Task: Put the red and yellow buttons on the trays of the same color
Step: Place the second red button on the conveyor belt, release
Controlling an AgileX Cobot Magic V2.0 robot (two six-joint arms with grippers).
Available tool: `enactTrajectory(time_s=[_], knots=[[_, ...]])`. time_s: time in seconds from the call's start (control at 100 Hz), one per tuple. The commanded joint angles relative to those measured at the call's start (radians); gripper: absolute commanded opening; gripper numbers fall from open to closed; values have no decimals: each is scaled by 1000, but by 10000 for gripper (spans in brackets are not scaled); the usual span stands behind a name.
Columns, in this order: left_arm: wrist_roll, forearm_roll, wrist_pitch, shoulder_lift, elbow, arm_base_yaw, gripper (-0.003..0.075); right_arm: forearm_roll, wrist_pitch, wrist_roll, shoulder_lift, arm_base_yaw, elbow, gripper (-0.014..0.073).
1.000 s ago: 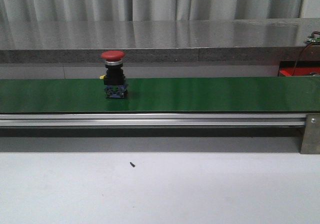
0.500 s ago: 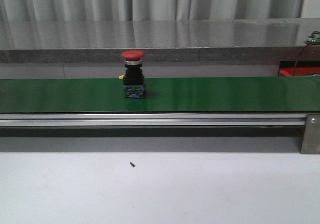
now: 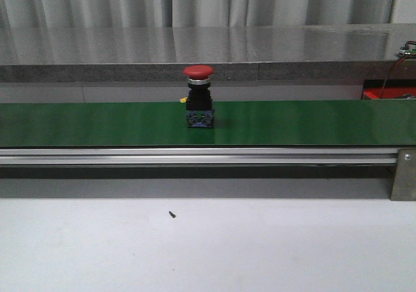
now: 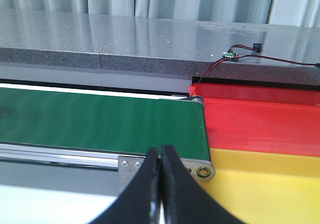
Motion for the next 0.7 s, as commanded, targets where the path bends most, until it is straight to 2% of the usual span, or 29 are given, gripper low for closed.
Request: enactTrajectory(time_s=[0.0, 0.17, 0.4, 0.61, 0.69], knots=[[8, -27, -85, -92, -36, -5, 549, -11, -80, -2, -18, -2, -18, -68], [13, -39, -141, -208, -36, -11, 548, -11, -80, -2, -18, -2, -18, -68], [74, -39, -121, -399, -19, -71, 547, -11, -84, -2, -18, -2, -18, -68], [87, -39, -190, -613, 135, -149, 542, -11, -232, -2, -18, -2, -20, -68], [87, -39, -230, -711, 234, -170, 494, -11, -284, -2, -18, -2, -20, -68]])
